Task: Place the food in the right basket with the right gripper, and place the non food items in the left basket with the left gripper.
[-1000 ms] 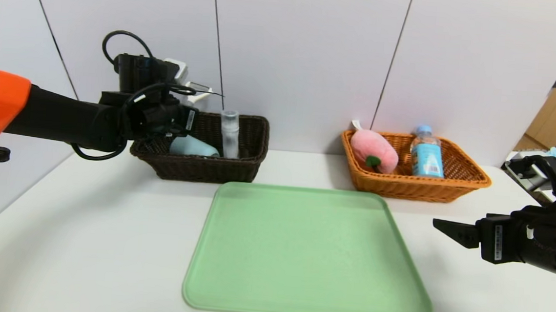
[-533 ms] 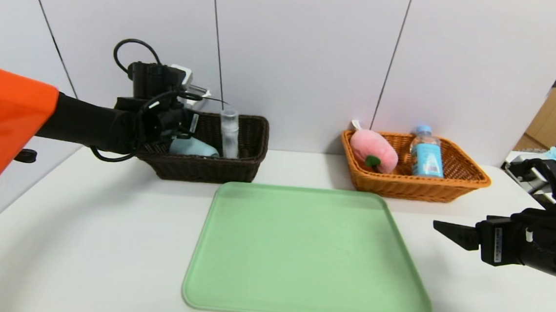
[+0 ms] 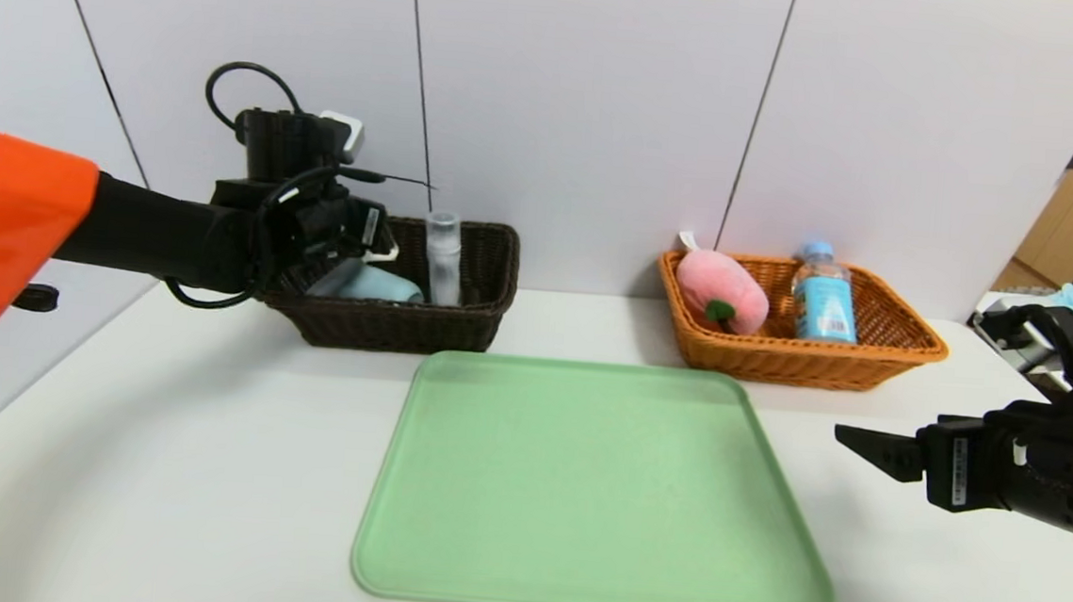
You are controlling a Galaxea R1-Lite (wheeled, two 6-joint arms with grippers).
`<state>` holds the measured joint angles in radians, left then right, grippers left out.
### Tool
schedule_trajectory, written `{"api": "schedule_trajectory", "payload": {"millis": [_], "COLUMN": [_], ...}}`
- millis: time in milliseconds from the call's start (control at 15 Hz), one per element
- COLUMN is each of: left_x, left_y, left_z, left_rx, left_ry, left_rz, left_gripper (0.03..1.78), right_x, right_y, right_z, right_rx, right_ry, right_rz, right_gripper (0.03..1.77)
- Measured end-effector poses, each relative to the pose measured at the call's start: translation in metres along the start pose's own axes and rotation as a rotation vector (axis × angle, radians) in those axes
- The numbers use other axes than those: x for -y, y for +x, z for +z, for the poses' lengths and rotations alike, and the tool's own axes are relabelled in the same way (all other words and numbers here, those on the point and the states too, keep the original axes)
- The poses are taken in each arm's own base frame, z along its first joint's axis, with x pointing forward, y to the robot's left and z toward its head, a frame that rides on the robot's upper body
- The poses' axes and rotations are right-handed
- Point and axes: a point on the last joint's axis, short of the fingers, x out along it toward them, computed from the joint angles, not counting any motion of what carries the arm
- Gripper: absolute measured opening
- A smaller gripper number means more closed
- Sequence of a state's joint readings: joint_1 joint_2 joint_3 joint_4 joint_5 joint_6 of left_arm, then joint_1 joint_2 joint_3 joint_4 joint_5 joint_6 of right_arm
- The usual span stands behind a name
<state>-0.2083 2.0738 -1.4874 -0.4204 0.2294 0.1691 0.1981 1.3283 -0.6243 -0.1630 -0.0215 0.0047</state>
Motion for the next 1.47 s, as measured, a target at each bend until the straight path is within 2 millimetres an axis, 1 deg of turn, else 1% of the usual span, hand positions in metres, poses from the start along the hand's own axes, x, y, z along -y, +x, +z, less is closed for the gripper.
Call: {"api": "schedule_trajectory", "payload": {"millis": [133,200,333,400,467,533,600,733,800,867,1067,1267,1467], "left_x": [-0.006,-0.01,-0.027,-0.036,-0.044,-0.047,-0.048,-0.05,-0.051,-0.053,-0.063,-0.074,-0.083], "left_y": [-0.014,-0.025,-0.044,-0.055,-0.067,-0.078,-0.089,-0.114,-0.129,-0.148,-0.204,-0.254,-0.297], "left_z": [0.02,0.032,0.053,0.061,0.064,0.059,0.05,0.024,0.012,0.005,-0.01,-0.039,-0.066], "left_rx": [0.053,0.087,0.152,0.175,0.183,0.163,0.133,0.08,0.068,0.081,0.121,0.119,0.146], "left_ry": [-0.014,-0.028,-0.074,-0.106,-0.142,-0.163,-0.173,-0.187,-0.19,-0.2,-0.217,-0.186,-0.176], "left_rz": [0.004,0.01,0.056,0.1,0.149,0.184,0.21,0.248,0.257,0.265,0.288,0.326,0.346], "left_gripper": [1.35,1.39,1.46,1.48,1.51,1.53,1.56,1.59,1.6,1.62,1.64,1.66,1.67], "right_x": [0.0,0.0,0.0,0.0,0.0,0.0,0.0,-0.001,-0.001,-0.001,0.001,0.006,0.009], "right_y": [-0.001,-0.002,-0.004,-0.005,-0.008,-0.011,-0.016,-0.027,-0.035,-0.043,-0.065,-0.08,-0.091], "right_z": [0.0,0.0,0.005,0.007,0.01,0.011,0.012,0.012,0.012,0.01,-0.003,-0.023,-0.04], "right_rx": [0.003,0.006,0.038,0.063,0.088,0.105,0.121,0.153,0.173,0.188,0.23,0.25,0.272], "right_ry": [0.0,0.0,0.007,0.008,0.008,0.01,0.011,0.012,0.011,0.01,0.001,0.01,0.027], "right_rz": [0.001,0.0,-0.001,-0.003,-0.003,0.0,0.001,0.003,0.004,0.004,-0.008,-0.034,-0.06], "right_gripper": [1.71,1.71,1.71,1.71,1.71,1.71,1.71,1.71,1.71,1.71,1.71,1.71,1.71]}}
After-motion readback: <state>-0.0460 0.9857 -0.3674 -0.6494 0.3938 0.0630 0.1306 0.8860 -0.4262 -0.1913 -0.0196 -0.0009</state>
